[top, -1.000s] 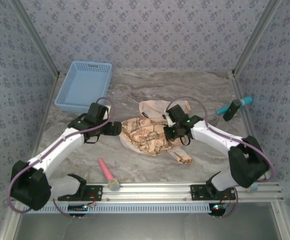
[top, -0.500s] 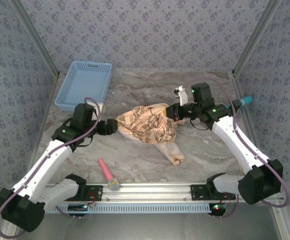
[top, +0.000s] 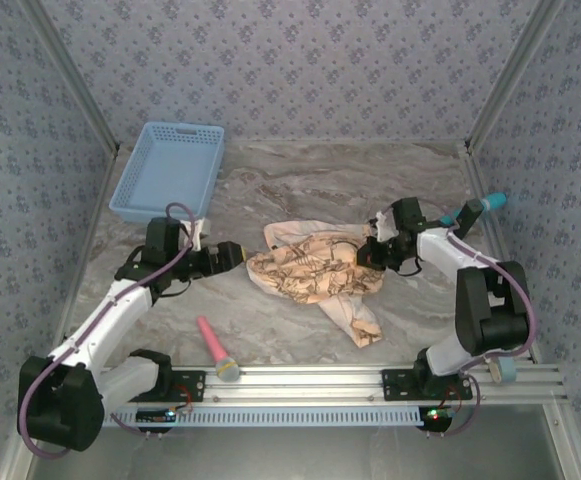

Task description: Fold the inside-out t-shirt

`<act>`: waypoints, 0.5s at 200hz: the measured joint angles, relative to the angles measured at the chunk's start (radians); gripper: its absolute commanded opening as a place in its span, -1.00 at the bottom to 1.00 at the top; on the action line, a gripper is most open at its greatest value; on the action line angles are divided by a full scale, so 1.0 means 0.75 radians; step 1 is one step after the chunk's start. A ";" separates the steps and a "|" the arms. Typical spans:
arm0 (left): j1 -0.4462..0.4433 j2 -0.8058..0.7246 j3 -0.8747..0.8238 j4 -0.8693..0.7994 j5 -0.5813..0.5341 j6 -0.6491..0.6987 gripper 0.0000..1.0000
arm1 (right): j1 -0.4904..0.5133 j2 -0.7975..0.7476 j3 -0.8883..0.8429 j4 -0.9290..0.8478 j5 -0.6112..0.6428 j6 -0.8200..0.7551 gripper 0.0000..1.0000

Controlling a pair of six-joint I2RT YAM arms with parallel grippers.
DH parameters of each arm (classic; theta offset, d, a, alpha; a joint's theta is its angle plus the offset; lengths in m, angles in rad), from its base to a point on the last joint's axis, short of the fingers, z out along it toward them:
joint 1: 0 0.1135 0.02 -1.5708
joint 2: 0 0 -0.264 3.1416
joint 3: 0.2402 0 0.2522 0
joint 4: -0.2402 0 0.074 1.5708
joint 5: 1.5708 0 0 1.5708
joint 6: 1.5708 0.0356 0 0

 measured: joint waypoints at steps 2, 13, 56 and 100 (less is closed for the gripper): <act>-0.001 -0.004 0.000 0.012 0.010 -0.008 0.99 | 0.006 -0.001 0.000 0.001 -0.001 0.000 -1.00; -0.012 -0.024 0.003 0.052 0.039 -0.026 0.96 | 0.037 -0.011 0.002 0.023 -0.002 -0.002 -1.00; -0.379 0.052 0.176 0.066 -0.113 0.098 0.68 | 0.097 -0.115 0.041 0.060 -0.101 -0.032 -1.00; -0.665 0.425 0.397 0.104 -0.275 0.280 0.62 | 0.135 -0.258 0.168 0.082 -0.354 -0.031 -1.00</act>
